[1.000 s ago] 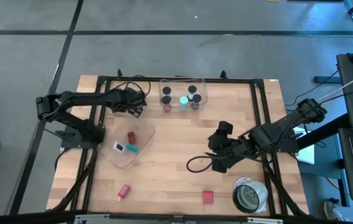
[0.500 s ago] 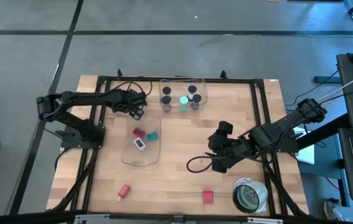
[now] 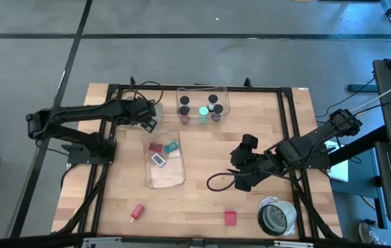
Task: Pick & Place Office items
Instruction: Put the blue charger adapter into the gray bin
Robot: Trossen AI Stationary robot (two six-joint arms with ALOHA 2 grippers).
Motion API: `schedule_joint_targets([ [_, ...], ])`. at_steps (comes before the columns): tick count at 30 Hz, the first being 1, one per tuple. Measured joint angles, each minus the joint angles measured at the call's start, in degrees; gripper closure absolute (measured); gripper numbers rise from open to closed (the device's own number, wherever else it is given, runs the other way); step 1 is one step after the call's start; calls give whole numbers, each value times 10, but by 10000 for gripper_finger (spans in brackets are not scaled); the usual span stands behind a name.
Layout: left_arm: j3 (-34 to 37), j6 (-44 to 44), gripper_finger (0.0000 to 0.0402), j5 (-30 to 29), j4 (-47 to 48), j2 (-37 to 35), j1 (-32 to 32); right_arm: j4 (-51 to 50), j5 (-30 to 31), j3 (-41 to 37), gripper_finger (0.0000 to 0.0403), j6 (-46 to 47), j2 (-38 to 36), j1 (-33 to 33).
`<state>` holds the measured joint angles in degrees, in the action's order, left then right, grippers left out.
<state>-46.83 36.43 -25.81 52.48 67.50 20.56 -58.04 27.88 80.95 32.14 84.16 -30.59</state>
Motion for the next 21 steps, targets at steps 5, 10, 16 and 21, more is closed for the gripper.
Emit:
schedule_joint_targets([
  [5, 0, 31, 176, -19, 1, -24, 5, 0, 0, 0, 124, 2, 0, 0],
  [10, 6, 67, 176, -21, 0, -11, 23, 1, 0, 0, 124, 2, 0, 0],
  [16, 44, 72, 176, -16, -18, 18, 57, 1, 0, 0, 124, 3, 0, 0],
  [21, 60, 65, 176, -15, -23, 38, 87, 1, -2, 0, 124, 3, 0, 0],
])
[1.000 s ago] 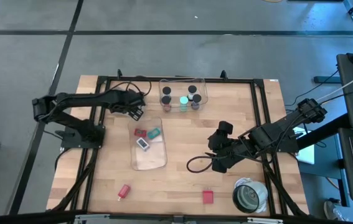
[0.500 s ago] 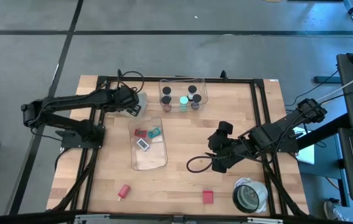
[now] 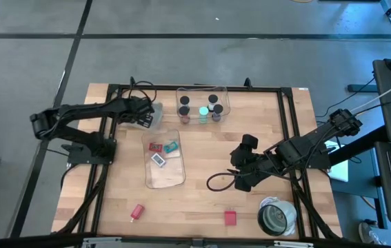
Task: Pick & Place Office items
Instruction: Put the blue charger adapter into the gray bin, then put the left red charger adapter into the gray bin
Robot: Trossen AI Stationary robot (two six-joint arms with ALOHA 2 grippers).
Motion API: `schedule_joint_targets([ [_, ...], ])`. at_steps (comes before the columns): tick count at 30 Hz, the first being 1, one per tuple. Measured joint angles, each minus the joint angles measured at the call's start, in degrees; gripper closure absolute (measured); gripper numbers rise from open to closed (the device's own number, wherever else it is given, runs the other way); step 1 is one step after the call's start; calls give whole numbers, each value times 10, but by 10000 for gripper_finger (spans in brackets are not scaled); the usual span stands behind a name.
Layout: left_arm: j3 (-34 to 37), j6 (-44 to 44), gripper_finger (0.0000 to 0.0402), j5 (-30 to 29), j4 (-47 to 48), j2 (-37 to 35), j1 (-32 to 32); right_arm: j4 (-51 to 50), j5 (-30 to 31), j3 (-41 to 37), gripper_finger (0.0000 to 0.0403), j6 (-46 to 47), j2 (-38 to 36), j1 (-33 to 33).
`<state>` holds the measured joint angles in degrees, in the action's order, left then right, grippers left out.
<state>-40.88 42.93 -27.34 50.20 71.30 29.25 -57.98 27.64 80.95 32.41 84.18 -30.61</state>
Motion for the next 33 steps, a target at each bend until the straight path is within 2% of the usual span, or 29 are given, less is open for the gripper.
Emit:
schedule_joint_targets([
  [12, 15, -26, 173, 13, -32, 7, 28, 0, 0, 0, 124, 1, 0, 0],
  [26, 14, -30, 114, 28, -37, 6, 29, 0, 0, 0, 124, 1, 0, 0],
  [33, -71, -79, 117, 31, 37, 6, 28, 0, 0, 0, 124, 1, 0, 0],
])
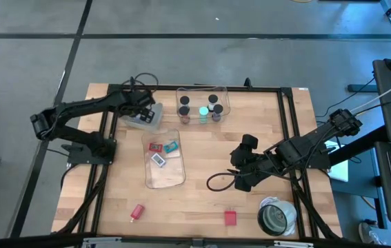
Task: Pick & Place Office items
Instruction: Put the left red charger adapter into the gray bin
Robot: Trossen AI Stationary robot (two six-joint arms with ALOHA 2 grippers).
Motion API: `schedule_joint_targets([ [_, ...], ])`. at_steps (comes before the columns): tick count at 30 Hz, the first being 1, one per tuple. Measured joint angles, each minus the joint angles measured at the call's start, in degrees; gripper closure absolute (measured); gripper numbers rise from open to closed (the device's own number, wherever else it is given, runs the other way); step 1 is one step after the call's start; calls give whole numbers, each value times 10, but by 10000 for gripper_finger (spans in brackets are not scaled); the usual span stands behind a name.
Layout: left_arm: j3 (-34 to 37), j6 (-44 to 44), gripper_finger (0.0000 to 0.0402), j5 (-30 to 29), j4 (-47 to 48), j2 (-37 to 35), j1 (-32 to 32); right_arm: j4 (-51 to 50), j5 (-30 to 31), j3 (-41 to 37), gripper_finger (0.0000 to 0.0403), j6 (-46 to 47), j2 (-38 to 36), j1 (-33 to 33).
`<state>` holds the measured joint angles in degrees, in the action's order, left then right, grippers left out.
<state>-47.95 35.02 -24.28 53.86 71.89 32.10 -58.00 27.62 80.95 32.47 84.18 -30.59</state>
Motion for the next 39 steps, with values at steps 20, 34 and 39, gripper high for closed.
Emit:
schedule_joint_targets([
  [20, -82, 244, 146, 92, -26, -87, -441, -1, -1, 0, 124, 0, 0, 0],
  [34, -81, 348, 141, 100, -213, 29, -714, -1, 1, 0, 124, -10, 0, 0],
  [39, -81, 448, 141, 131, -223, 85, -748, -1, 26, 0, 124, -37, 0, 3],
])
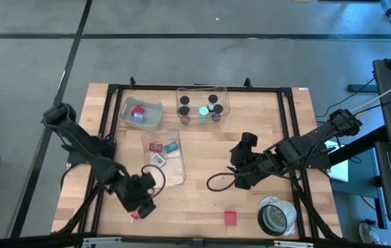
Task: Pick & Place Office items
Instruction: Put the left red charger adapter into the gray bin
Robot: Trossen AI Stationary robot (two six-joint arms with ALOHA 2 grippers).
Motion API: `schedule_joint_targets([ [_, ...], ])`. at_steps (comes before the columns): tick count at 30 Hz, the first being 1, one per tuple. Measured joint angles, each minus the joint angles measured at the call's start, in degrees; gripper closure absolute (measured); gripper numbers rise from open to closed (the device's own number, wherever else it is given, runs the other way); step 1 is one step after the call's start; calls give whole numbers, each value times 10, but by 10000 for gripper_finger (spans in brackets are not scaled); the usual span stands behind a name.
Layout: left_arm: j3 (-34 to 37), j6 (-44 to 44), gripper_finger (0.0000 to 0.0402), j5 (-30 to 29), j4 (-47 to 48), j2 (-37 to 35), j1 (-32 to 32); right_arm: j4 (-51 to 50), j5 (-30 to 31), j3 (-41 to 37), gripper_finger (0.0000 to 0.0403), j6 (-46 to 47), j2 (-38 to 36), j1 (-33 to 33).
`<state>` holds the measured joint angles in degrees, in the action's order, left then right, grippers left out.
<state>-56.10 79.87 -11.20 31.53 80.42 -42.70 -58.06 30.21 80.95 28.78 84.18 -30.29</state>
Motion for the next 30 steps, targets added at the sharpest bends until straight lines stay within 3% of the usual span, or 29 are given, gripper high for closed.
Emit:
schedule_joint_targets([
  [5, 0, 117, 139, 56, 0, 47, -18, 0, 13, 0, 124, -13, 0, 8],
  [12, 0, 194, 139, 109, 7, 67, -33, 14, 16, 0, 124, -20, 0, 28],
  [19, 0, 265, 139, 58, 52, 74, -57, 33, 19, 0, 124, -13, 0, 33],
  [30, 0, 306, 139, 56, 53, 132, -98, 32, 19, 0, 124, 8, 0, 33],
])
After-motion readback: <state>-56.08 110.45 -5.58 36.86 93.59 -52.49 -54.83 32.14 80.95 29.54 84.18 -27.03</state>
